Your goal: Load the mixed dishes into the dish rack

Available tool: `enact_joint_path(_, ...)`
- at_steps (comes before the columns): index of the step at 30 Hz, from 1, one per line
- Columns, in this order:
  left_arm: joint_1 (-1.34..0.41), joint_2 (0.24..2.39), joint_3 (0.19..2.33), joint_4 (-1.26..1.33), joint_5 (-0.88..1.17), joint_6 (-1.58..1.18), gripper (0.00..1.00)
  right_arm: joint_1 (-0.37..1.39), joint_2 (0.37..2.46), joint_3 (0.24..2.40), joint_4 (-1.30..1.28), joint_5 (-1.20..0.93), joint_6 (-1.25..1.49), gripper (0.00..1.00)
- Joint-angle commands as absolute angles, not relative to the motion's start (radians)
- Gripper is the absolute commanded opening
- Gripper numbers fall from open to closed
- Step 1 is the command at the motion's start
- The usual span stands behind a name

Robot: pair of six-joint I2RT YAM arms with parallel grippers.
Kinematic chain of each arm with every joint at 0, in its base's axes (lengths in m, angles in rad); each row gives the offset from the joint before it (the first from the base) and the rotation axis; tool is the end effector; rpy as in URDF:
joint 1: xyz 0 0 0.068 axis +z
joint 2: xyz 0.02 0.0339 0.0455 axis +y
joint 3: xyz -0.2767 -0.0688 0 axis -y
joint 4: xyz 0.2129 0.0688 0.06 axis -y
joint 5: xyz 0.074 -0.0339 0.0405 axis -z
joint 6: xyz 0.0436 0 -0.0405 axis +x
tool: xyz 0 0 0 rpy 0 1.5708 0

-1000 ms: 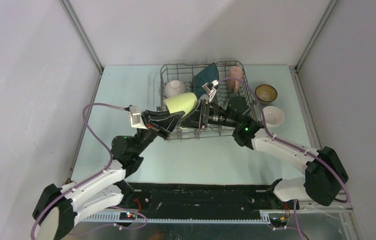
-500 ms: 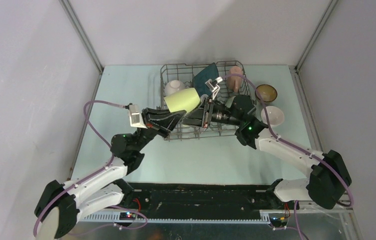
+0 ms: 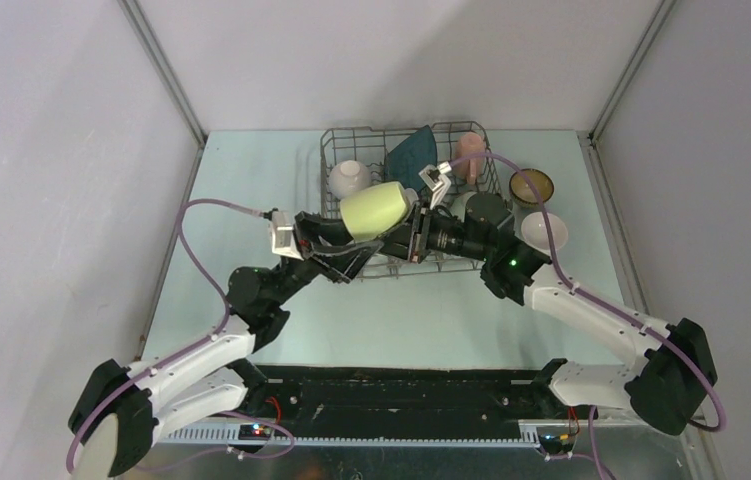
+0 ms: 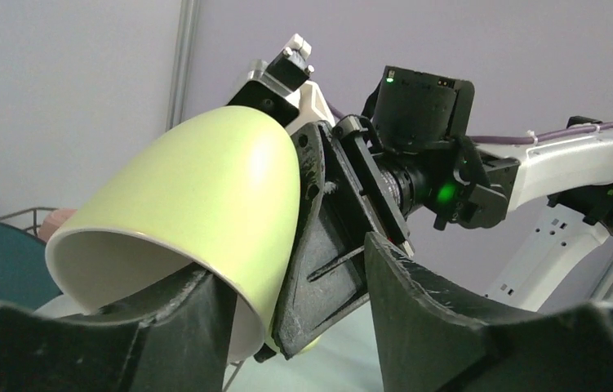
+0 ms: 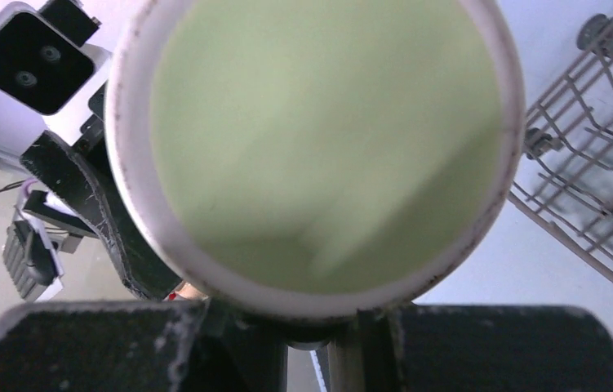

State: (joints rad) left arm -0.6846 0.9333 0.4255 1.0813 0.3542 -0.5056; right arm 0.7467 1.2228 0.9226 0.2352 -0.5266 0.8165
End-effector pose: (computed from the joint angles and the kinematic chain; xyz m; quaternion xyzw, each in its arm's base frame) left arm 0.1198 -0.1173 0.3471 0.1962 0.4550 -0.5544 0.6686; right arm 0.1746 0.1915 0.3607 -0.1533 0.7103 0.5999 0.3348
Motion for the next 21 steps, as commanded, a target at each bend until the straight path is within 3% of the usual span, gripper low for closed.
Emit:
enact_joint_path(1,-0.696,0.868,0.410,1.152,0.375,-0.486,0.64,0.724,1.191,0.953,0.124,-0.424,0.736,0.00)
enact_joint_path(6,-0.695,0.715,0.337,0.976,0.299,-0.422,0.75,0.701,1.159,0.953,0.088,-0.371,0.722,0.00)
enact_joint_path(10,-0.695,0.535,0.341,0.669,0.205,-0.349,0.83,0.694,1.143,0.953,0.037,-0.291,0.702,0.00)
enact_joint_path(16,-0.696,0.409,0.495,0.156,-0.040,-0.322,0.96,0.692,1.153,0.953,-0.043,-0.174,0.667,0.00)
enact_joint_path(21,-0.696,0.454,0.665,-0.221,-0.243,-0.414,1.00,0.733,1.154,0.987,-0.106,-0.022,0.601,0.00)
